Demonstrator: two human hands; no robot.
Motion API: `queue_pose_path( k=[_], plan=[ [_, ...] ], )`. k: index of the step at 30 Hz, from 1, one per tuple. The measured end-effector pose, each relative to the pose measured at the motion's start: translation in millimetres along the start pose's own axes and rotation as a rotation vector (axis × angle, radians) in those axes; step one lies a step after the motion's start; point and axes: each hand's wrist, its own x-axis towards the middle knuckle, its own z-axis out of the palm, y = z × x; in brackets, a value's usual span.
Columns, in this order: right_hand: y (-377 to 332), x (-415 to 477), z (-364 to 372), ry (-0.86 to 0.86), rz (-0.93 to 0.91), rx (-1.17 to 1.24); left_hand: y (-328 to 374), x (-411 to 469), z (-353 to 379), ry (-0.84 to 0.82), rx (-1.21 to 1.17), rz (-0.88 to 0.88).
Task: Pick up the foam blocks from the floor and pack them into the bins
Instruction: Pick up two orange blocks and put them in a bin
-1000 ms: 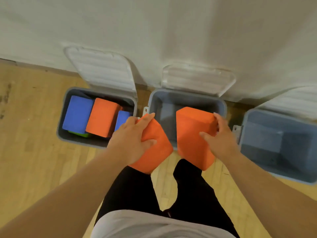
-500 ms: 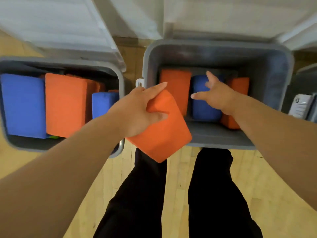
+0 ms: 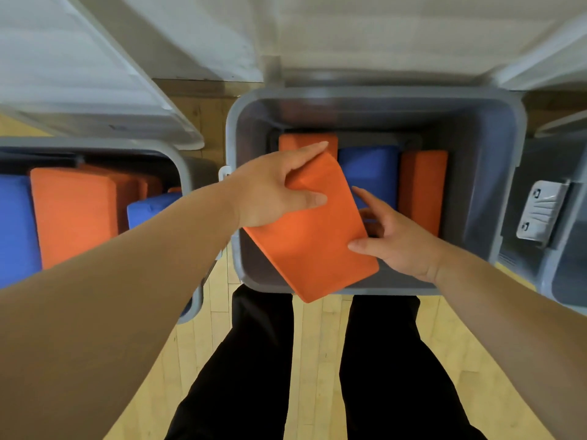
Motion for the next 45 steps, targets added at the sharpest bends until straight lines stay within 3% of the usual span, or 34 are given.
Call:
queue_pose_path(
  k=[2, 6, 10, 15, 19, 24, 30, 35, 41, 45],
  plan=[
    [5, 2, -14, 0.010, -0.015, -0.028, 3, 15, 3, 0.033, 0.023, -0.020],
    [21, 5, -40, 0.145, -0.009, 0.022, -5, 37, 28, 0.321, 0.037, -0.163],
    [36, 18, -53, 0.243, 0.042, 0.086, -16, 55, 86, 0.153, -0.263, -0.244],
    [63, 44, -63, 0.516, 0.048, -0.369, -13, 112, 140, 0.206, -0.197, -0.263],
    [101, 71, -77, 0.572, 0.178, -0.939, -25, 163, 189, 0.152, -0.092, -0.218],
    [130, 80, -77, 0.615, 0.161, -1.050, -50, 176, 213, 0.174, -0.028, -0.174],
    [78, 37, -58, 0.418, 0.233, -0.944, -44, 73, 174, 0.131, 0.059, -0.229],
    [-14, -73, 3, 0.335, 0.289, -0.901, 3, -82, 110, 0.129, 0.252, -0.168],
    [-129, -265, 72, 0.435, 0.275, -0.803, 111, -280, 31, 0.187, 0.452, 0.013],
    [-174, -362, 99, 0.534, 0.196, -0.737, 161, -367, 9, 0.235, 0.587, 0.122]
  ],
)
